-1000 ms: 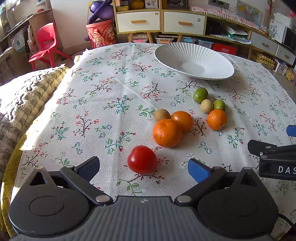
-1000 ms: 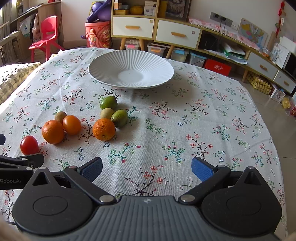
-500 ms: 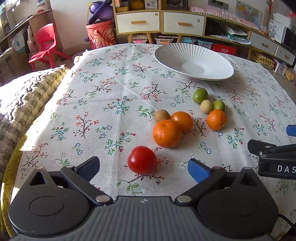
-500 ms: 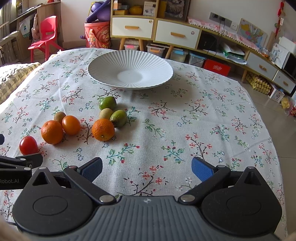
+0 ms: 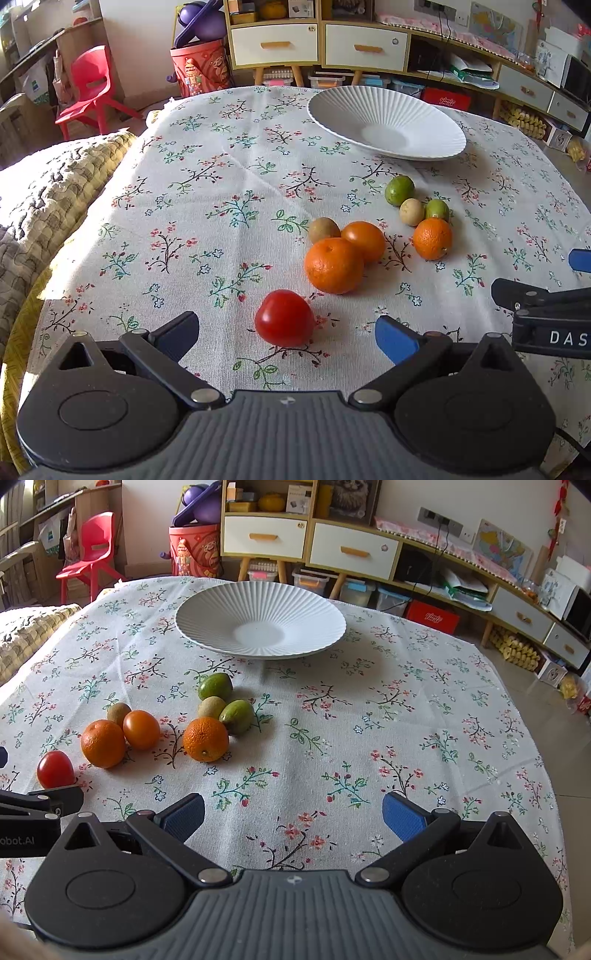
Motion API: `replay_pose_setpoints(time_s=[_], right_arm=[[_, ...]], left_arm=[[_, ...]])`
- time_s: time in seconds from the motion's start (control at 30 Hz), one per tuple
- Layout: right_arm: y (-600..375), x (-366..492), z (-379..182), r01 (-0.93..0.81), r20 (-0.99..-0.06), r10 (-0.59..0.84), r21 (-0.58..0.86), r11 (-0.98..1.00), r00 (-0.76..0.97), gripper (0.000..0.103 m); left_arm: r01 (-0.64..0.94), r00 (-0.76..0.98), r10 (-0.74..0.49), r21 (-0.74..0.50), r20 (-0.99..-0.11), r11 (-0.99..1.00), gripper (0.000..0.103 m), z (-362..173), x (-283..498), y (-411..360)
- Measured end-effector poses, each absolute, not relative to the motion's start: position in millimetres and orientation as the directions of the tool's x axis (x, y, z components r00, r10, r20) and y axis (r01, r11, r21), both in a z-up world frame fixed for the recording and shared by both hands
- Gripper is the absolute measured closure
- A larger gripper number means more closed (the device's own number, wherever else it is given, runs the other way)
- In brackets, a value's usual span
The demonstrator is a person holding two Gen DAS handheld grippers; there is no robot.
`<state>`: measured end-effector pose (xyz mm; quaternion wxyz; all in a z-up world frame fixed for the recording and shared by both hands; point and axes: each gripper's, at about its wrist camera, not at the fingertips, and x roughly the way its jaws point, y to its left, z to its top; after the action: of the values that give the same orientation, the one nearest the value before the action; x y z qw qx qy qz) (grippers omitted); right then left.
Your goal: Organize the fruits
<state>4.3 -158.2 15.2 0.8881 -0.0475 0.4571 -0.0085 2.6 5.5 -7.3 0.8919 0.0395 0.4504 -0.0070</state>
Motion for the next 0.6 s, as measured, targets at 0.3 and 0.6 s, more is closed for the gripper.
replay_pose_setpoints(time_s=[0.3, 0.6], right_arm=[[-156.3, 2.5, 14.9, -0.066, -0.796, -0.013, -0.067, 0.996, 0.605, 0.0], [-151.9, 7.6, -8.2, -0.132, -0.819, 0.055, -0.026, 0.991, 0.571, 0.0]], left_arm=[[0.115, 0.594, -0.031, 0.047, -0.804, 0.992, 0.011, -10.7, 1.5, 6.0], [0.167, 0.567, -0.107, -0.013, -0.817, 0.986, 0.017, -25.5, 1.2, 16.4]])
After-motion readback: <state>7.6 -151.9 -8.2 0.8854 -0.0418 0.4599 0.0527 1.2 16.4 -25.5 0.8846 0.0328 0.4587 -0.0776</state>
